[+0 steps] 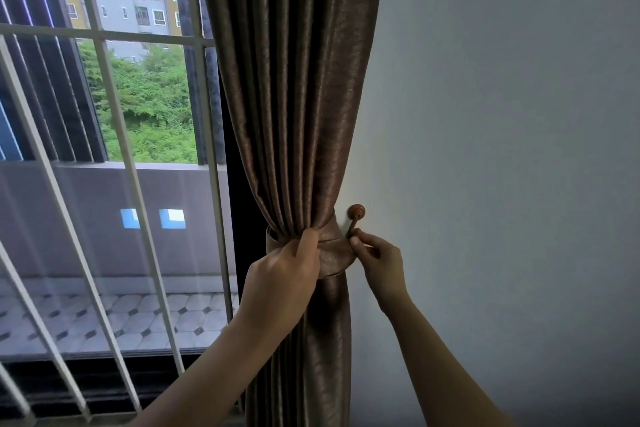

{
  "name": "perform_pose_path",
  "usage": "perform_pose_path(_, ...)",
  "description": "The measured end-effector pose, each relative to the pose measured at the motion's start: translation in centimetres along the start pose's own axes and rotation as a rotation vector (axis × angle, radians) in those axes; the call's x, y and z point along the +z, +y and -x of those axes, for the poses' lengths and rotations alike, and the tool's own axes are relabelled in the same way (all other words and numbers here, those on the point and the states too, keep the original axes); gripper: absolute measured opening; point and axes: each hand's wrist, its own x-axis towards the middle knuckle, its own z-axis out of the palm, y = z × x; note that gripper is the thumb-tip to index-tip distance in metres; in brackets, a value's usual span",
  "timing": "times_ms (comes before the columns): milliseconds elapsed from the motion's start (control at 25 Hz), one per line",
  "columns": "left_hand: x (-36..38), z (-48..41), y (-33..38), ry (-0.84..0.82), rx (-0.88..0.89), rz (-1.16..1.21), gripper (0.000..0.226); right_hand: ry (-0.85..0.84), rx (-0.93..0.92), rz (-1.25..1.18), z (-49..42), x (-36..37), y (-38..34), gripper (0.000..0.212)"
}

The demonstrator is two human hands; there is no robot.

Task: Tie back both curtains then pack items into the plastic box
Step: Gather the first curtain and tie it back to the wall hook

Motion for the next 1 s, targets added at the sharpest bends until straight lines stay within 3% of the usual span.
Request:
perform_pose_path(240,0.1,0.3,-0.4,0.012,0.049,-0.006,0.032,0.157,-0.148,0.141,0.8,1.5,0.7,0.017)
perform_pose_path(400,0.2,0.3,-0.5,0.006,0.105,0.058,0.044,0.111,-0.193,0.212,0.5,1.3,0.9,0.012)
perform_pose_path(720,0.9,0.7,-0.6,0.061,0.045,0.130,0.044,0.069,-0.082,0.037,0.3,1.0,0.8,0.015)
perform_pose_path(1000,0.9,1.0,-1.4,-0.006,0.025,0.191,0.048,0.236,-0.096,0.340,-1.6,0.3,-0.5,0.011)
